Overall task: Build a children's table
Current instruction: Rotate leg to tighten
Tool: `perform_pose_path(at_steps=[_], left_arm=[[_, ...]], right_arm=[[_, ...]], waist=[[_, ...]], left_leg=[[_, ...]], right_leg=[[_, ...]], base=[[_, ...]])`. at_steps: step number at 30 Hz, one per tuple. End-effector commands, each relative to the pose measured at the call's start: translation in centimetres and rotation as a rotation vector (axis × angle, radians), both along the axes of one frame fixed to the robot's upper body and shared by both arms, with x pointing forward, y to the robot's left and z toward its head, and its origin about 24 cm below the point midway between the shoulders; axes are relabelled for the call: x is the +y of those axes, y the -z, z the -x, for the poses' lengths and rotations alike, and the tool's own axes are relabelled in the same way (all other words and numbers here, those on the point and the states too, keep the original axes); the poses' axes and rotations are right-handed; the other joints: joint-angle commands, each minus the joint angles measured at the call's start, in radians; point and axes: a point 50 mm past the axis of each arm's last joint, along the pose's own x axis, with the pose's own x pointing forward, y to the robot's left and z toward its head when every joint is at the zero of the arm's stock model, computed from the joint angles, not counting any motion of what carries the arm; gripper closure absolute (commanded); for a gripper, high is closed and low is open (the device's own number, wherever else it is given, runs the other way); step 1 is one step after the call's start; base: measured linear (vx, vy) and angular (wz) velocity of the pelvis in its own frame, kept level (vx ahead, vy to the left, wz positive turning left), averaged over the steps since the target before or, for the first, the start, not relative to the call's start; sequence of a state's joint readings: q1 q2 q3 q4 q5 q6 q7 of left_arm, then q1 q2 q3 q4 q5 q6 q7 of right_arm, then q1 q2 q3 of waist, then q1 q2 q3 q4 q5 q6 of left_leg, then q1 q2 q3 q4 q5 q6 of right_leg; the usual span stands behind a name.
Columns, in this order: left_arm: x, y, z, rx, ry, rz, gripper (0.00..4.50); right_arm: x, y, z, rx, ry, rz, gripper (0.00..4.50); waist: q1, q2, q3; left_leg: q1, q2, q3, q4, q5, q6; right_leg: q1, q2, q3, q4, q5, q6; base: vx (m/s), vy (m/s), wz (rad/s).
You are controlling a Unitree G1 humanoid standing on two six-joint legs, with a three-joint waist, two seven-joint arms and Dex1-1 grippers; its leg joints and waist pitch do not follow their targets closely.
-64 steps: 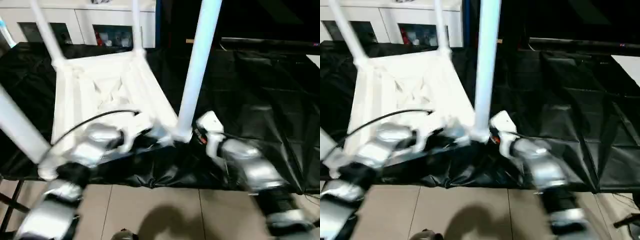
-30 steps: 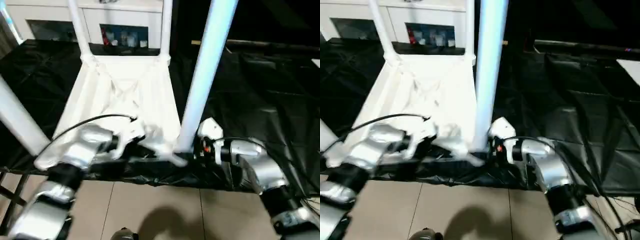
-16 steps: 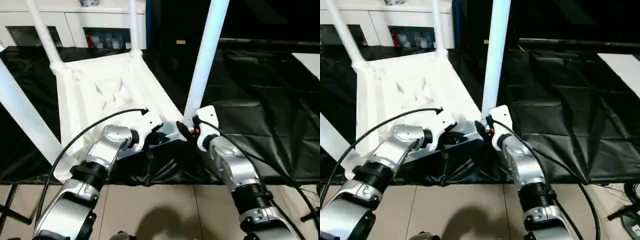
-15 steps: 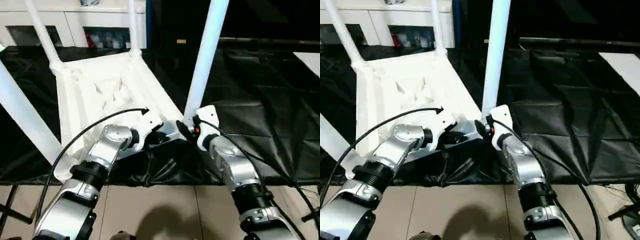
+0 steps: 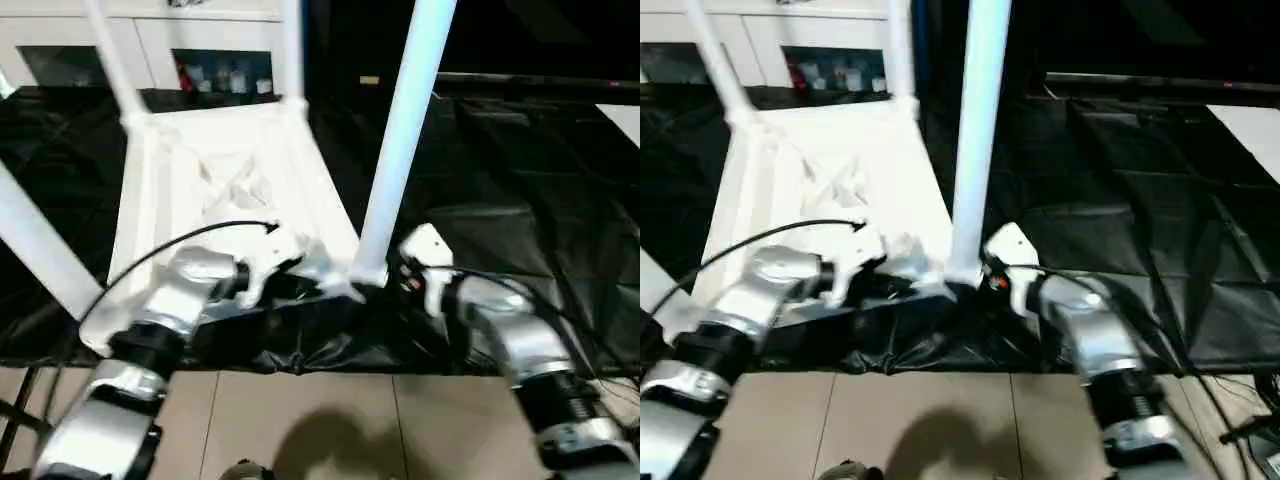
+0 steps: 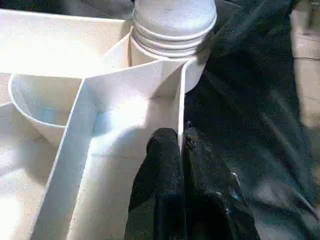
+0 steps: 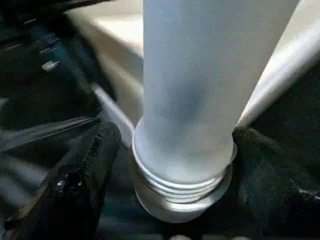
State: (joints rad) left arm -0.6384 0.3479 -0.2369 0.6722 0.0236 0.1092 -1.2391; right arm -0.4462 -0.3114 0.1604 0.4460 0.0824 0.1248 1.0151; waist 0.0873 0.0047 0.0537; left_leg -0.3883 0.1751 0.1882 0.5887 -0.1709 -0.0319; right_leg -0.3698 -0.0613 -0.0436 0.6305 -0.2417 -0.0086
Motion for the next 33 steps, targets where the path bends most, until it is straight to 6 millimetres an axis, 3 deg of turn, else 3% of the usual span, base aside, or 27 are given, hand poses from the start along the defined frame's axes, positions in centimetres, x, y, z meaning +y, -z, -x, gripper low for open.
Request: perform_pose_path(at_steps=[1,4,12,19,23,25,27,29,30,32,33], left_arm=[[-1.4,-1.4,-0.1,-0.039,0.074,0.084,4.5],[-1.1,-1.4,0.2,-0.02,0.13,0.065,4.5],[-0.9,-1.3,0.4,-0.002,0.166,0.042,4.5],[-0.5,-1.3,0.3,0.0,0.159,0.035,4.5],[-0.6,-1.2,-0.2,-0.02,0.086,0.033,4.5],[-0.8,-1.1,-0.7,-0.039,0.014,0.021,4.5],[-1.5,-1.0,-1.4,-0.073,-0.094,0.028,4.5],[-2.7,-1.0,-1.6,-0.097,-0.144,0.05,4.5],[-3.4,-1.1,-1.7,-0.109,-0.181,0.057,4.5],[-4.7,-1.0,-1.6,-0.118,-0.198,0.069,4.5],[-5.9,-1.0,-1.4,-0.119,-0.208,0.085,4.5]], right_arm=[[1.7,-0.1,0.5,0.02,-0.14,-0.02,0.87],[1.8,-0.2,0.4,0.024,-0.21,-0.005,1.08],[2.6,0.2,0.7,0.067,-0.327,0.019,1.84],[2.4,0.5,0.9,0.074,-0.348,0.024,1.94],[2.5,0.7,0.7,0.085,-0.258,-0.016,1.94],[2.7,0.8,0.6,0.081,-0.167,-0.049,1.94],[3.1,1.3,0.2,0.077,-0.001,-0.07,1.94],[3.8,1.7,0.1,0.093,0.118,-0.099,1.94],[4.2,1.9,0.0,0.106,0.177,-0.109,1.94],[5.2,2.2,-0.2,0.118,0.275,-0.128,1.94],[6.5,2.3,-0.5,0.116,0.361,-0.143,1.94]], waist=[[0.001,-0.003,-0.065],[0.01,-0.004,-0.069],[0.019,-0.006,-0.07],[0.024,-0.004,-0.073],[0.025,-0.004,-0.072],[0.024,-0.002,-0.068],[0.017,-0.005,-0.06],[0.013,-0.006,-0.057],[0.006,-0.006,-0.055],[0.0,-0.006,-0.054],[-0.009,-0.001,-0.055]], left_leg=[[0.025,0.069,-0.023,-0.06,-0.121,0.088],[0.024,0.069,-0.021,-0.056,-0.102,0.093],[0.023,0.07,-0.019,-0.055,-0.097,0.099],[0.022,0.068,-0.019,-0.051,-0.074,0.109],[0.024,0.069,-0.019,-0.053,-0.09,0.102],[0.026,0.071,-0.019,-0.057,-0.106,0.092],[0.031,0.07,-0.022,-0.066,-0.186,0.041],[0.03,0.07,-0.023,-0.073,-0.21,0.019],[0.034,0.069,-0.026,-0.078,-0.252,-0.01],[0.036,0.068,-0.026,-0.079,-0.27,-0.021],[0.031,0.066,-0.028,-0.081,-0.267,-0.029]], right_leg=[[0.034,-0.093,0.044,-0.064,0.074,-0.276],[0.031,-0.094,0.042,-0.055,0.115,-0.292],[0.03,-0.094,0.041,-0.053,0.109,-0.285],[0.028,-0.093,0.04,-0.05,0.136,-0.282],[0.028,-0.093,0.04,-0.051,0.121,-0.286],[0.024,-0.092,0.041,-0.055,0.094,-0.282],[0.023,-0.098,0.045,-0.072,-0.049,-0.268],[0.024,-0.098,0.046,-0.077,-0.11,-0.254],[0.022,-0.099,0.047,-0.084,-0.182,-0.233],[0.02,-0.102,0.049,-0.089,-0.21,-0.226],[0.021,-0.102,0.049,-0.09,-0.218,-0.213]], base=[[0.0,0.0,0.0],[0.0,0.0,0.0],[0.0,0.0,0.0],[0.0,0.0,0.0],[0.0,0.0,0.0],[0.0,0.0,0.0],[0.0,0.0,0.0],[0.0,0.0,0.0],[0.0,0.0,0.0],[0.0,0.0,0.0],[0.0,0.0,0.0]])
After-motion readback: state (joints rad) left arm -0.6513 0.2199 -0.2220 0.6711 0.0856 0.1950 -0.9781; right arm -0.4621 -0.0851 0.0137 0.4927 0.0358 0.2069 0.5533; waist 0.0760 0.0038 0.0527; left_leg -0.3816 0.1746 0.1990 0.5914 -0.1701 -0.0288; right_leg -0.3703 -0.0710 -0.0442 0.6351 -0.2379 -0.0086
